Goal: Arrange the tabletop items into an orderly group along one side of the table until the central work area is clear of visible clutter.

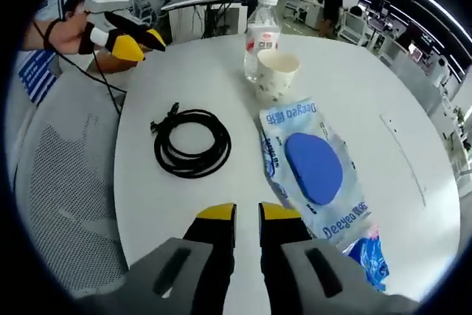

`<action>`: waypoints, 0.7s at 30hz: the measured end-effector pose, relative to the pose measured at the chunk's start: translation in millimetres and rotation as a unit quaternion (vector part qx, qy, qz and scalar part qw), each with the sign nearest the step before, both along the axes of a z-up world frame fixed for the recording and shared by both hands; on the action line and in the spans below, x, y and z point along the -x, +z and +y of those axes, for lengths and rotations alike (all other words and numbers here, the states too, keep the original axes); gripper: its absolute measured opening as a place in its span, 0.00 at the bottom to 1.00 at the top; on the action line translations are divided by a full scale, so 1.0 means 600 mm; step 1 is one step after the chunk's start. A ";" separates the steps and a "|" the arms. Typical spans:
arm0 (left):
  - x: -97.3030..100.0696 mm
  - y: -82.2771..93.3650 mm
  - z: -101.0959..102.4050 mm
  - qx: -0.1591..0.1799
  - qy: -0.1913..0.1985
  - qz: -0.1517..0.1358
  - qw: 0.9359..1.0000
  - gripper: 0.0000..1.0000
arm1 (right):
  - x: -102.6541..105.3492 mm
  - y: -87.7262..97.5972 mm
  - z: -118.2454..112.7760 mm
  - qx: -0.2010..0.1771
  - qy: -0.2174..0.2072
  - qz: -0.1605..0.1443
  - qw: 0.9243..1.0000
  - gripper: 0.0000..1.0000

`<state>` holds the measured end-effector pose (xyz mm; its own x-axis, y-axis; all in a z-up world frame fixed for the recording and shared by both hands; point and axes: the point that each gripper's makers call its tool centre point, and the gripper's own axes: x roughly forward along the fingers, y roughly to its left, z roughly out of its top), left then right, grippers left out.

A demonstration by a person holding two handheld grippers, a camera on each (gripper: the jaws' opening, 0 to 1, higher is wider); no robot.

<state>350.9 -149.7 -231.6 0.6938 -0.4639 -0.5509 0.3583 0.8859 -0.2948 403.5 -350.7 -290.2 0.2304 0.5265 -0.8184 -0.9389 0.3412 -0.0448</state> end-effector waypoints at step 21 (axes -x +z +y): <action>0.003 -0.005 0.010 -0.008 0.001 0.005 1.000 0.34 | 0.030 -0.017 0.003 -0.017 -0.024 0.023 0.999 0.09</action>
<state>348.9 -143.5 -234.3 0.6896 -0.4537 -0.5645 0.3535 0.8912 -0.2844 385.3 -348.8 -300.4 0.2178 0.5437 -0.8105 -0.9223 0.3862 0.0112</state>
